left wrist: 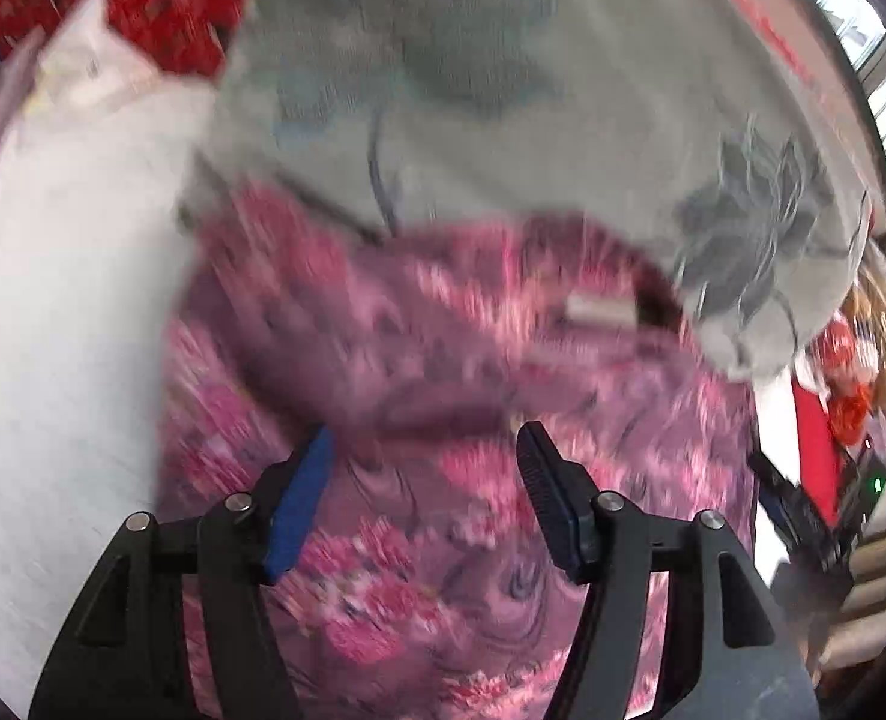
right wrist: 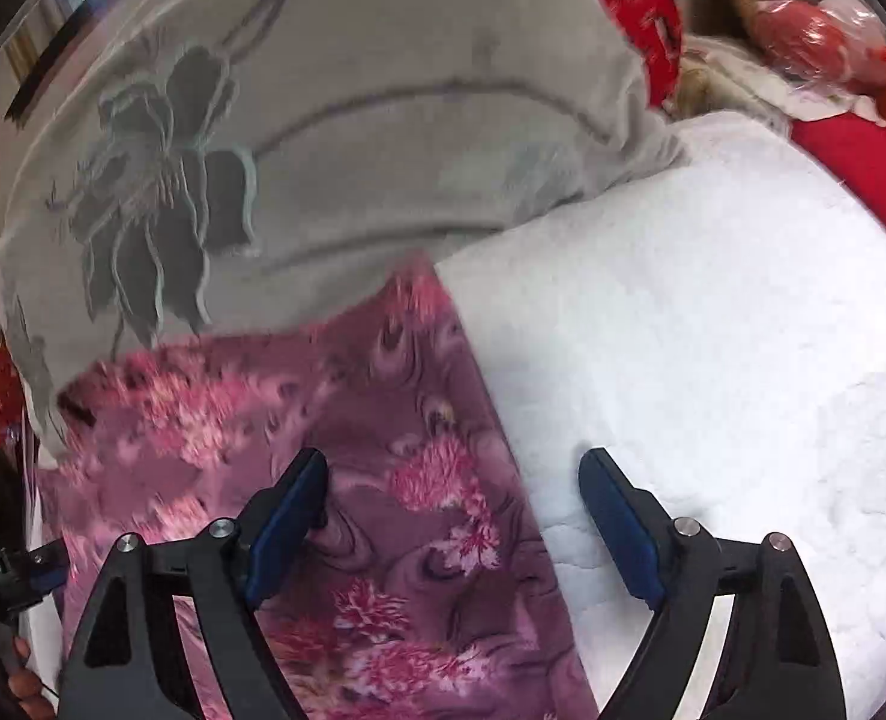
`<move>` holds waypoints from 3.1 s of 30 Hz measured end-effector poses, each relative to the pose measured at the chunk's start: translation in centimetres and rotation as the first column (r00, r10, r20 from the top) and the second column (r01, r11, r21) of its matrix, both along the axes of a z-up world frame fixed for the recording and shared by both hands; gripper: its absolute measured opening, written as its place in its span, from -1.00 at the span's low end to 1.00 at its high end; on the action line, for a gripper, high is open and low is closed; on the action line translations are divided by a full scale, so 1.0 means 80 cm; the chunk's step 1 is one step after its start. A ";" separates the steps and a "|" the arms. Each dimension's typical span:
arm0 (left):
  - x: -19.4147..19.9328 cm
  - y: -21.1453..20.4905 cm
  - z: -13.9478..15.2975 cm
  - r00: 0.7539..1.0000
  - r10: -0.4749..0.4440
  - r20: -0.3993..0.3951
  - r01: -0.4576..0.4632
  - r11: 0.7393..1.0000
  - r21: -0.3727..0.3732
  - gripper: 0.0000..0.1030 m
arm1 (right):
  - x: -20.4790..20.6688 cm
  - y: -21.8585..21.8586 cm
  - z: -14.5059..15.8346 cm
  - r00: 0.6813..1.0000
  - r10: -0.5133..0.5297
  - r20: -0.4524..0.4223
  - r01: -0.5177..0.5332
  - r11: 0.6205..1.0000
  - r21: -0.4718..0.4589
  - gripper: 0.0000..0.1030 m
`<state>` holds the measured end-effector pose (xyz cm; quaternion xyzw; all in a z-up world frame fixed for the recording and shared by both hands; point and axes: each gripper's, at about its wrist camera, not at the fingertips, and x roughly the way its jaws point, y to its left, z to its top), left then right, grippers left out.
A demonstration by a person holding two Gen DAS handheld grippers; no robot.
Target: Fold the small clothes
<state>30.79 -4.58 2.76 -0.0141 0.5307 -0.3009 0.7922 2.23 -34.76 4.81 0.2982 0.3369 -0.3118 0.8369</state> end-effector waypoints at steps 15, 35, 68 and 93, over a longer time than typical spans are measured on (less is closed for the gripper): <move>0.037 0.027 -0.014 0.986 -0.058 -0.154 0.075 0.991 0.109 0.22 | 0.021 0.129 0.038 0.947 0.320 -0.021 -0.321 0.942 -0.099 0.68; 0.074 0.180 -0.016 0.944 0.040 -0.327 -0.024 0.998 0.053 0.22 | 0.142 0.488 -0.059 0.617 0.577 -0.534 -0.783 0.389 -0.485 0.78; 0.018 0.028 0.053 0.971 -0.124 -0.204 0.114 0.992 -0.060 -0.83 | 0.071 0.382 0.041 0.788 0.611 -0.070 -0.564 0.673 -0.479 -0.90; -0.144 -0.154 0.131 0.962 -0.256 -0.092 0.249 0.965 -0.080 -0.83 | -0.111 0.198 0.079 0.865 0.360 0.350 -0.314 0.932 -0.183 -0.90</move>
